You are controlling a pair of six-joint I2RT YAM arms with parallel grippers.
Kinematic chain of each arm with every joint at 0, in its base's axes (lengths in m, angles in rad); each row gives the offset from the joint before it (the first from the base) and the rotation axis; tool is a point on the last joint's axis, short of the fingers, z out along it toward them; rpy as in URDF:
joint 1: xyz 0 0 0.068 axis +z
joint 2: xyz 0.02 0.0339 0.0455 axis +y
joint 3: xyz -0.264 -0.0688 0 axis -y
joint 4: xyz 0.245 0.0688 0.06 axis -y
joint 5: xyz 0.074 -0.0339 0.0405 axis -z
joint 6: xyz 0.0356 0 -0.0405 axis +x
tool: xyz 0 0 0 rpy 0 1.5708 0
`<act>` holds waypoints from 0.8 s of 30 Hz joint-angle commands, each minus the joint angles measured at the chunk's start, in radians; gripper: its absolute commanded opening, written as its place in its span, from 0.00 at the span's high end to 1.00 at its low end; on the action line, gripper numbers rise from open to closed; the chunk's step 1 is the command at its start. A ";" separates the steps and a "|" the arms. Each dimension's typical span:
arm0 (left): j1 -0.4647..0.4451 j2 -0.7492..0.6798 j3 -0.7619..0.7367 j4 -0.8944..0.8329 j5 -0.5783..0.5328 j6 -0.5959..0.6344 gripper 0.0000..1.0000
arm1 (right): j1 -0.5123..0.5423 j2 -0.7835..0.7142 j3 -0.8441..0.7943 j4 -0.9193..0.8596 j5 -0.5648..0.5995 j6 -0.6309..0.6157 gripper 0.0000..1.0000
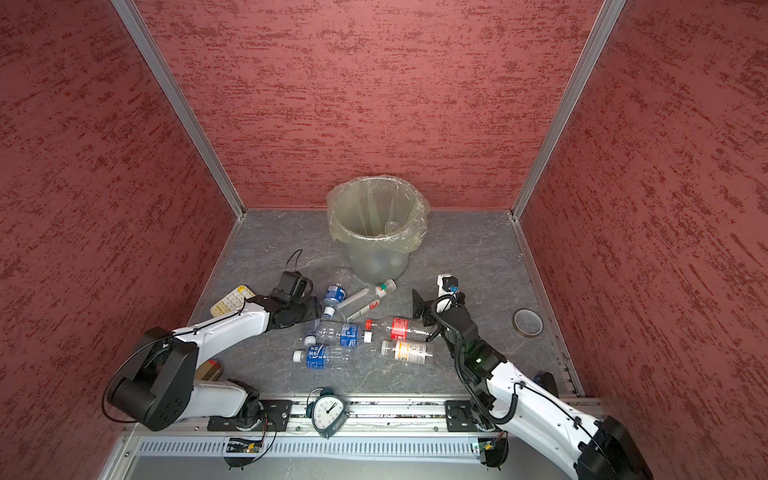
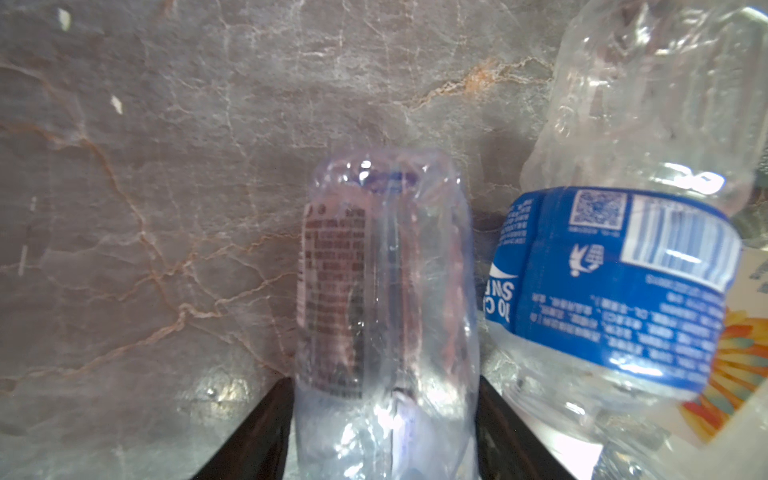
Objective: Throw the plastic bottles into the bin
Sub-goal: 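Close the left gripper on the crushed clear bottle and lift it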
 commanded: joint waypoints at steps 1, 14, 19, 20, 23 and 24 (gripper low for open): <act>0.008 0.016 0.027 -0.018 0.010 0.002 0.37 | -0.001 0.003 0.030 0.020 0.005 0.002 0.02; 0.007 -0.033 0.012 -0.019 0.004 0.006 0.51 | -0.001 0.005 0.031 0.022 -0.012 0.002 0.02; 0.006 -0.093 0.011 -0.042 -0.031 0.016 0.51 | -0.001 0.006 0.031 0.024 -0.018 0.002 0.02; 0.007 -0.108 0.013 -0.049 -0.039 0.020 0.51 | -0.001 0.006 0.032 0.023 -0.019 0.002 0.02; 0.005 -0.154 0.012 -0.064 -0.066 0.026 0.51 | -0.001 0.008 0.034 0.025 -0.024 0.003 0.02; 0.005 -0.172 0.011 -0.069 -0.072 0.029 0.51 | -0.001 0.008 0.033 0.026 -0.024 0.003 0.02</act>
